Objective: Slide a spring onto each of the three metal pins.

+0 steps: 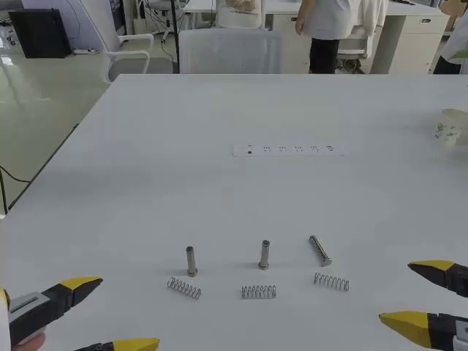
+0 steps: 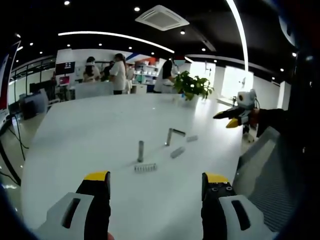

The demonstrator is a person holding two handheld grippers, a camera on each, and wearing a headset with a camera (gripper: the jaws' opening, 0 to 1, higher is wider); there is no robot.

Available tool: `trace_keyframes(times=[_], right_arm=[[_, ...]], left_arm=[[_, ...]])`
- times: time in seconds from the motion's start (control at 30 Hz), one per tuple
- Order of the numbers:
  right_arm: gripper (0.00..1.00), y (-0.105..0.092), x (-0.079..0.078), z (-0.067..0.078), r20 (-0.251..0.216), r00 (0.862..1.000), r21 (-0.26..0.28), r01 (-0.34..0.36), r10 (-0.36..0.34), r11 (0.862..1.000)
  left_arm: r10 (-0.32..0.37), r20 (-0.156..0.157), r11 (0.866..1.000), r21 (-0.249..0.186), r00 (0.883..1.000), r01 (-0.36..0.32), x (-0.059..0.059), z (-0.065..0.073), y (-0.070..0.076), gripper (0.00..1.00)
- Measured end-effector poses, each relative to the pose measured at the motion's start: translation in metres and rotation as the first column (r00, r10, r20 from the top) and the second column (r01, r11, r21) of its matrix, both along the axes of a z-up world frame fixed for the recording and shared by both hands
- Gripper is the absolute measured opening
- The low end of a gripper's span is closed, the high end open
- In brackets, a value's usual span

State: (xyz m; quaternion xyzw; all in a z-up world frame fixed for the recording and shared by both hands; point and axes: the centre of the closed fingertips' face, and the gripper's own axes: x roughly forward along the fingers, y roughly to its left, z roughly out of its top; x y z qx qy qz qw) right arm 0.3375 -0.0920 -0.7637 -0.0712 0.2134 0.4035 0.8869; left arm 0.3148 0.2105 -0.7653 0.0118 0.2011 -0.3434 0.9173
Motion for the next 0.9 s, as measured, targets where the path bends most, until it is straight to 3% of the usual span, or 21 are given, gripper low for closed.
trace_keyframes(times=[0.9], right_arm=[[0.56,-0.0035,0.0046,-0.0006,-0.010,1.000,-0.017,0.012,-0.012,1.000]], left_arm=[[-0.015,0.013,1.000,-0.002,1.000,0.015,-0.0017,0.0053,-0.0052,0.70]])
